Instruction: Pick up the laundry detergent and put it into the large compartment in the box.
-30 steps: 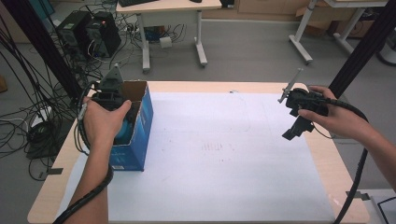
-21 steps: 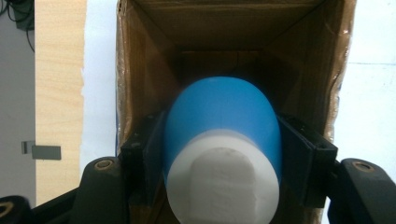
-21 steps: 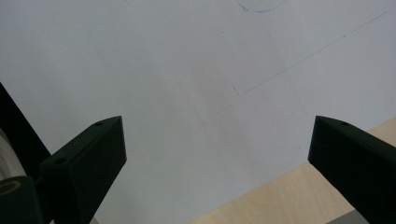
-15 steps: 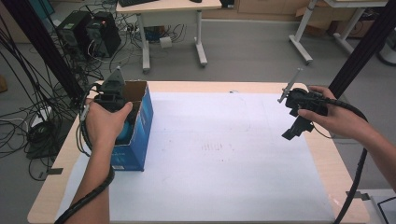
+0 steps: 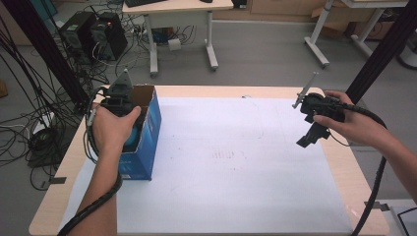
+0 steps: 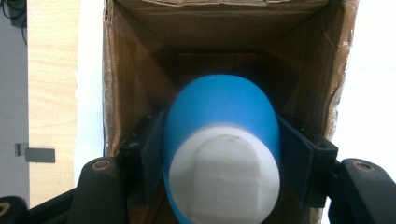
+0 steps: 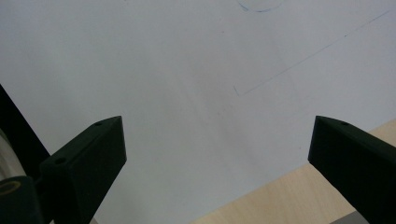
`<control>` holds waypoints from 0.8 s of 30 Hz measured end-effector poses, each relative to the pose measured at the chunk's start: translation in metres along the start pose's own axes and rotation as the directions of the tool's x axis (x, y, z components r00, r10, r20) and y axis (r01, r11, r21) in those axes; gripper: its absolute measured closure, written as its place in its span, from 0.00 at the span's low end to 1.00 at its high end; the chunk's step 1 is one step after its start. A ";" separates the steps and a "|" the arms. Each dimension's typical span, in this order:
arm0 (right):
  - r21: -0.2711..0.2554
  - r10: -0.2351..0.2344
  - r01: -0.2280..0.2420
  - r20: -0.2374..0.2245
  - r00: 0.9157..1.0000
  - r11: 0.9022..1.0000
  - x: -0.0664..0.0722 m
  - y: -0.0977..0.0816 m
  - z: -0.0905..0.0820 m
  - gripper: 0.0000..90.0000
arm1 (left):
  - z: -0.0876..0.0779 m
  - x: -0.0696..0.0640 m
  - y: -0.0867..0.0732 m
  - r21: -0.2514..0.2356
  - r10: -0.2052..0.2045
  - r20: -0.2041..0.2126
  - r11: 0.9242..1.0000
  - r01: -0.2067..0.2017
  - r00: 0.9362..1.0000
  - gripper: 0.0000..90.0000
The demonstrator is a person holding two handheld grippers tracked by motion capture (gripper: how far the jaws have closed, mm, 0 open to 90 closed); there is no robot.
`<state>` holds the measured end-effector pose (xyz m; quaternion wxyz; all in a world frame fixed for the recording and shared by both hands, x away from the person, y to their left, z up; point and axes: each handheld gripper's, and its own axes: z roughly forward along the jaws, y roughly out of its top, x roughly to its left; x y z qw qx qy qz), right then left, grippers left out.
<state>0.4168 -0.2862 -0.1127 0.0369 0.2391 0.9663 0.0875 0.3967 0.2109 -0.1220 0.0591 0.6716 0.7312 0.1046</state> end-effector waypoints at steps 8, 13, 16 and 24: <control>0.000 -0.003 0.003 -0.001 1.000 1.000 0.000 0.001 0.001 0.05 | 0.000 0.001 0.001 0.004 -0.004 0.000 1.000 0.004 1.000 0.42; -0.001 0.000 0.000 -0.003 1.000 1.000 0.000 0.001 0.001 0.05 | 0.001 0.003 0.002 0.011 -0.013 0.010 1.000 0.013 1.000 0.38; 0.000 -0.002 0.002 -0.002 1.000 1.000 0.000 0.001 0.002 0.05 | 0.001 0.004 0.002 0.011 -0.013 0.010 1.000 0.013 1.000 0.38; 0.002 -0.001 0.001 -0.002 1.000 1.000 0.000 0.001 0.001 0.05 | -0.004 0.007 -0.002 0.003 -0.008 0.025 1.000 0.008 1.000 0.37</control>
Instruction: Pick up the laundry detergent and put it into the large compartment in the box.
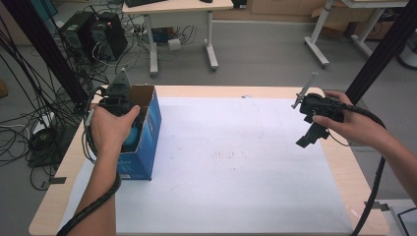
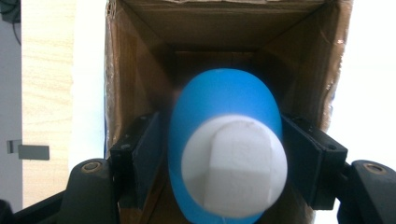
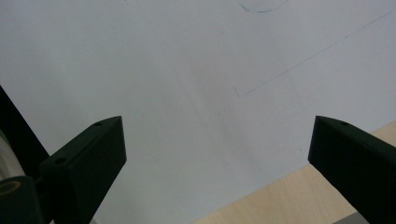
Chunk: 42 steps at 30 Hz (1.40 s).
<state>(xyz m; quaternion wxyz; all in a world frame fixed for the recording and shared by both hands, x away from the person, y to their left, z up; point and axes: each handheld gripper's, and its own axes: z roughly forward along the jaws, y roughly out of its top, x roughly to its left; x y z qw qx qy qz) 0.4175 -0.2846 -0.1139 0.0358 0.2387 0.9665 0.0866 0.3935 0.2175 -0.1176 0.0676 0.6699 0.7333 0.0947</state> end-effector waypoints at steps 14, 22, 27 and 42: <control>-0.011 -0.004 0.004 0.002 1.000 1.000 0.003 0.001 -0.001 0.05 | -0.044 0.001 -0.025 -0.103 0.022 0.008 0.994 -0.021 1.000 0.21; -0.018 -0.012 0.013 0.003 1.000 1.000 0.005 0.002 -0.004 0.05 | -0.068 -0.002 -0.038 -0.173 0.050 0.056 0.984 -0.040 0.997 0.12; -0.024 -0.009 0.009 0.008 1.000 1.000 0.006 -0.001 -0.007 0.05 | -0.075 -0.004 -0.040 -0.191 0.060 0.067 0.981 -0.047 0.996 0.09; -0.042 -0.010 0.010 0.009 1.000 0.999 0.004 -0.006 -0.012 0.05 | -0.091 -0.021 -0.045 -0.237 0.083 0.041 0.969 -0.071 0.996 0.09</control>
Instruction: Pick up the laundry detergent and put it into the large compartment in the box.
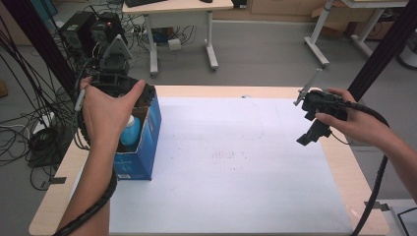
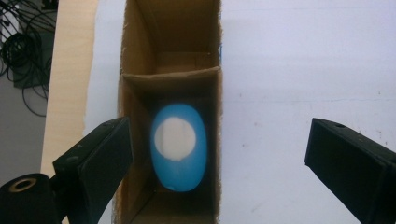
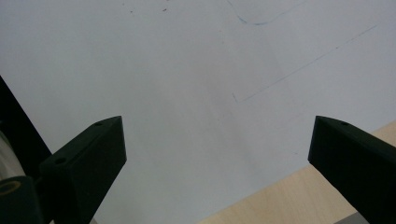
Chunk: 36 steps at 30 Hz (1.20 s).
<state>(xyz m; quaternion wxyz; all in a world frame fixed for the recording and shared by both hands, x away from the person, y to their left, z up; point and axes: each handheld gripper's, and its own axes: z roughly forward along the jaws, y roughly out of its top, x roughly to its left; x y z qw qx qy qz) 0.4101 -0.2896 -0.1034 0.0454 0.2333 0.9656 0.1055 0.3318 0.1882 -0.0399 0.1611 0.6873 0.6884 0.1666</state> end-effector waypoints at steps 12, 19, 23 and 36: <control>0.007 0.004 -0.004 -0.007 1.000 1.000 -0.003 0.001 0.002 0.05 | 0.008 -0.026 0.008 0.006 0.059 0.036 0.998 -0.059 0.998 0.09; 0.003 0.007 -0.007 -0.007 1.000 1.000 -0.004 -0.002 0.002 0.05 | 0.012 -0.035 0.010 0.013 0.084 0.045 0.996 -0.084 0.995 0.09; 0.004 0.006 -0.006 -0.011 1.000 1.000 -0.004 -0.002 0.003 0.05 | 0.016 -0.035 0.010 0.023 0.079 0.041 0.997 -0.080 0.996 0.09; 0.005 0.009 -0.009 -0.011 1.000 1.000 -0.002 -0.003 0.003 0.05 | 0.020 -0.035 0.009 0.032 0.081 0.046 0.996 -0.083 0.996 0.09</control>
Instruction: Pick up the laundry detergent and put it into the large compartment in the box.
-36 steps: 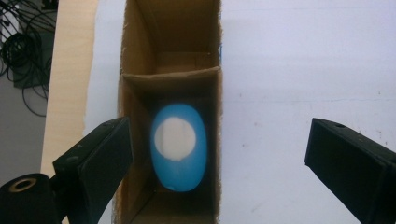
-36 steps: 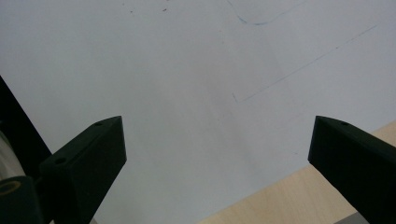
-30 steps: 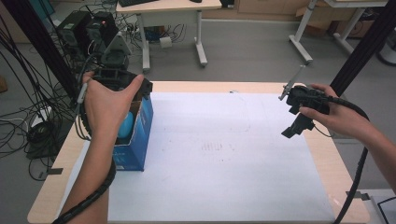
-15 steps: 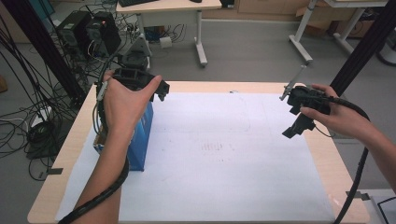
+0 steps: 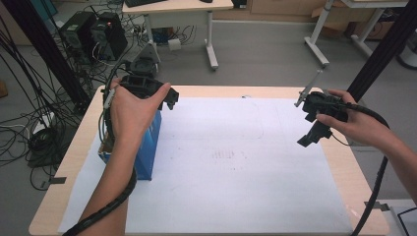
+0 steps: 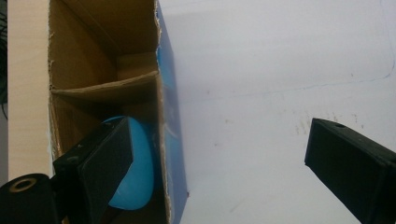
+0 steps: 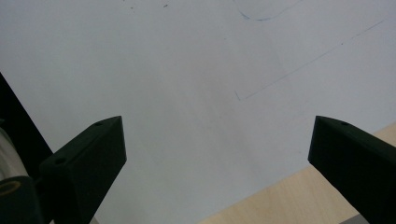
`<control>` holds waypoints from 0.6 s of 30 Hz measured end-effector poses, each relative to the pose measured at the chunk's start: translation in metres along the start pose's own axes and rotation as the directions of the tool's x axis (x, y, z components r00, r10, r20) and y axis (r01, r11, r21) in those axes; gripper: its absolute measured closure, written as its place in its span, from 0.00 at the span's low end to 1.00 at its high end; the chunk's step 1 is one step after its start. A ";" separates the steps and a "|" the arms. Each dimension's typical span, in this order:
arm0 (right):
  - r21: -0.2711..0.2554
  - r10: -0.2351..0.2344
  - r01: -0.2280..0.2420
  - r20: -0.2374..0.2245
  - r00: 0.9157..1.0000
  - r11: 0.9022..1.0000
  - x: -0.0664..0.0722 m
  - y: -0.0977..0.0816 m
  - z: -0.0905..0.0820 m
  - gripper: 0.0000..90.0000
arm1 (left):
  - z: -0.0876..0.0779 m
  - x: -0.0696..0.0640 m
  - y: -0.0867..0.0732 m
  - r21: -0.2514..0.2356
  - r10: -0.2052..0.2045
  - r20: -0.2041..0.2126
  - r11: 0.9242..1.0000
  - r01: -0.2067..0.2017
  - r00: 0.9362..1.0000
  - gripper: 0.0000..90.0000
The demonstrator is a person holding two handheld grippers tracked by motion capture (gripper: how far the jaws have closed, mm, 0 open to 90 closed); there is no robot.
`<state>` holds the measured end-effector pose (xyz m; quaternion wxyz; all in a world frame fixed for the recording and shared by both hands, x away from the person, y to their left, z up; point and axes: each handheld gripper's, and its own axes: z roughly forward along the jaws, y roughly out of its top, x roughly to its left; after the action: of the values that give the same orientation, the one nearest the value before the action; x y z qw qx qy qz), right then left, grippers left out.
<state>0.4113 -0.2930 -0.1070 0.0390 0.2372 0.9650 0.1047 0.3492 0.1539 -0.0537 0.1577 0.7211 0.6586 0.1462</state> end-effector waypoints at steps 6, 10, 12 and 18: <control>0.000 -0.001 0.001 -0.001 1.000 1.000 0.000 0.001 0.000 0.05 | 0.001 0.002 -0.001 0.003 -0.003 -0.002 1.000 0.003 1.000 0.09; 0.000 -0.004 0.004 -0.003 1.000 1.000 0.000 0.002 0.000 0.05 | 0.001 0.003 -0.003 -0.001 -0.007 -0.005 1.000 0.007 1.000 0.09; -0.001 -0.009 0.009 -0.004 1.000 1.000 0.000 0.002 0.001 0.05 | 0.001 0.003 -0.003 0.000 -0.010 -0.006 1.000 0.010 1.000 0.09; 0.000 -0.010 0.010 -0.004 1.000 1.000 0.000 0.003 0.001 0.05 | 0.000 0.007 -0.006 -0.004 -0.019 -0.005 1.000 0.019 1.000 0.09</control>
<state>0.4128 -0.2904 -0.1076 0.0375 0.2322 0.9662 0.1051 0.3445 0.1613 -0.0559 0.1589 0.7142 0.6655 0.1478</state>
